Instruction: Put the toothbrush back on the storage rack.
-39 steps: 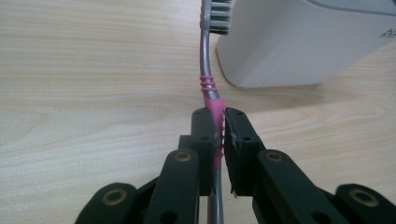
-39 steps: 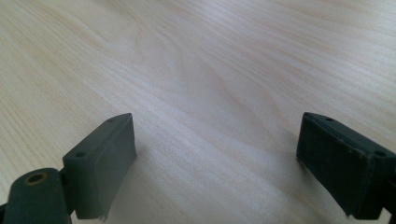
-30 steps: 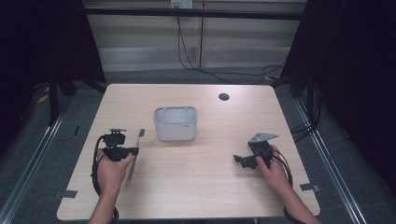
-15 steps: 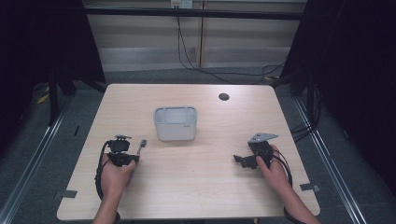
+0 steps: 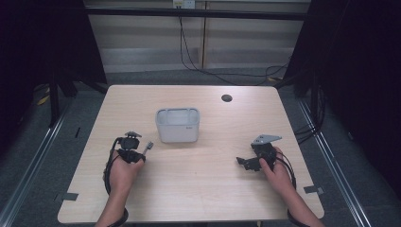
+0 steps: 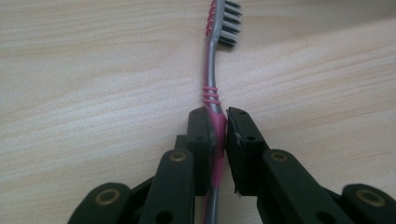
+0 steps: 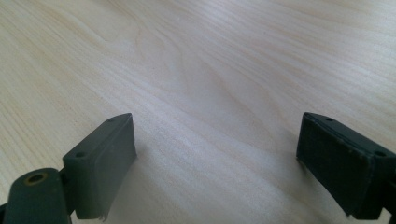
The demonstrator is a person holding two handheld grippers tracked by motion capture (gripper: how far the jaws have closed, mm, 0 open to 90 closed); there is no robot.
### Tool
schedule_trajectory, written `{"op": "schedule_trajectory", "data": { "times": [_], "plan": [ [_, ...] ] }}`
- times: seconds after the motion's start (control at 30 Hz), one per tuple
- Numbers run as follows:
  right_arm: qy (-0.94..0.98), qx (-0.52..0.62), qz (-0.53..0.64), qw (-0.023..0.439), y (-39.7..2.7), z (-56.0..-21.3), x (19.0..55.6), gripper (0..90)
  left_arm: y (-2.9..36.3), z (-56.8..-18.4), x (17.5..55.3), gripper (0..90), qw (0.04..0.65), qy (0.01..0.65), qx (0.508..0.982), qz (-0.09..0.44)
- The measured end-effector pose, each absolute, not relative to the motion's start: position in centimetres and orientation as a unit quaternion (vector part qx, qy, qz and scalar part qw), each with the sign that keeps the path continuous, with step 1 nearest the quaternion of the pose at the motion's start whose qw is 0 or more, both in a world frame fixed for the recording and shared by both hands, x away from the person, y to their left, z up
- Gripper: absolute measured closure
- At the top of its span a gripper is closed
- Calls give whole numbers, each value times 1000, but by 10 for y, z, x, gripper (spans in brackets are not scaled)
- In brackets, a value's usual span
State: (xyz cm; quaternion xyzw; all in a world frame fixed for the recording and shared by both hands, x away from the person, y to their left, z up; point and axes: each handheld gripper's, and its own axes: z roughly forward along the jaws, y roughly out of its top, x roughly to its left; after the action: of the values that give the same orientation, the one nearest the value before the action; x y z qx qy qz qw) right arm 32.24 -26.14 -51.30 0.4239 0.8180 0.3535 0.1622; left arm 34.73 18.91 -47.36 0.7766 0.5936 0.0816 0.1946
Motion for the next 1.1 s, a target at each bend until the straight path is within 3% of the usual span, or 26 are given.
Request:
{"op": "schedule_trajectory", "data": {
  "times": [0.33, 0.67, 1.1],
  "plan": [
    [818, 424, 354, 162, -261, -513, 322, 112, 199, -452, 342, 808, 260, 605, 748, 86],
    [818, 424, 354, 162, -261, -513, 322, 112, 207, -414, 334, 808, 382, 591, 698, 132],
    [818, 424, 353, 162, -261, -513, 322, 112, 200, -387, 338, 808, 455, 565, 668, 166]
  ]
}}
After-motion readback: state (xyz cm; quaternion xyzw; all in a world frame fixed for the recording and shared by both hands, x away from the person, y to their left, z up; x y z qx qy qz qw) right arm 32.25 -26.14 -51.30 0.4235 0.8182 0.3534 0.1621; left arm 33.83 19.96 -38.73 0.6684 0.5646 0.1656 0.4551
